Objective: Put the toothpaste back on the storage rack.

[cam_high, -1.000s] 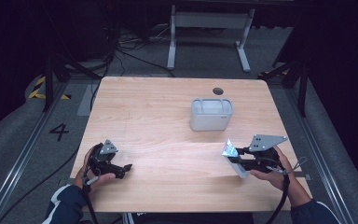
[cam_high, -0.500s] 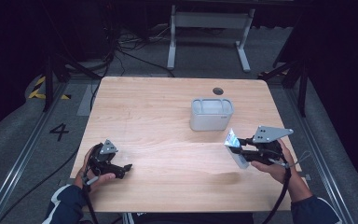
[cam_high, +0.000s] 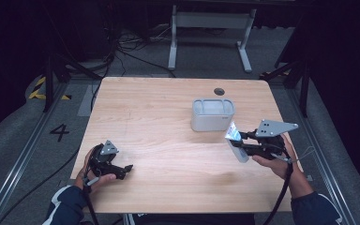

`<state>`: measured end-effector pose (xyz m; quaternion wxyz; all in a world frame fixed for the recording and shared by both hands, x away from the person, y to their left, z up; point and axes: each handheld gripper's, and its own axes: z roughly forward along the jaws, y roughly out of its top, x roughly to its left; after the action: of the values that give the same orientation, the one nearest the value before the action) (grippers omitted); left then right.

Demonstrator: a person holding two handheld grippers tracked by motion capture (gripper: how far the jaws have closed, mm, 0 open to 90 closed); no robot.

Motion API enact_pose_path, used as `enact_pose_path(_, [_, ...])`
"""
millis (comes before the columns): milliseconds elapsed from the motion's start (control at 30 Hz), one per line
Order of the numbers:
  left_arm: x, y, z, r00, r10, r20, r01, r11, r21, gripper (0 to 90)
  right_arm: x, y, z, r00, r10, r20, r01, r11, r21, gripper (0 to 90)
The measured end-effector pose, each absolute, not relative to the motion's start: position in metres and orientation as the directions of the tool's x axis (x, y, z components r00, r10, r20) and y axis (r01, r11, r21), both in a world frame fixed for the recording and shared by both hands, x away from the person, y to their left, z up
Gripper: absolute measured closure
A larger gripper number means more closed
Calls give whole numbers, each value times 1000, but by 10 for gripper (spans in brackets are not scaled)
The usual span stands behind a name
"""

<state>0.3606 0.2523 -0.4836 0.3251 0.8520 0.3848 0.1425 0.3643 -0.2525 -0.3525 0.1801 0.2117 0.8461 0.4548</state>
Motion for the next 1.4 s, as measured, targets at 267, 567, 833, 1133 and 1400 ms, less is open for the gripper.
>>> enact_pose_path(267, [361,252,-484,663,748,-7,563,-493,663,3,370,-244,-342,-846,517,-126,171,489,855,676])
enact_pose_path(567, [361,252,-484,663,748,-8,563,-492,663,3,377,-238,-331,-843,521,-134,157,476,865,676])
enact_pose_path(833, [361,252,-484,663,748,-7,563,-493,664,3,383,-234,-317,-834,530,-152,140,469,872,676])
enact_pose_path(1133, [361,252,-484,663,748,-7,563,-493,664,3,394,-231,-301,-824,545,-158,126,447,886,676])
enact_pose_path(1400, [361,252,-484,664,748,-9,563,-492,664,3,404,-226,-293,-813,560,-158,129,437,890,676])
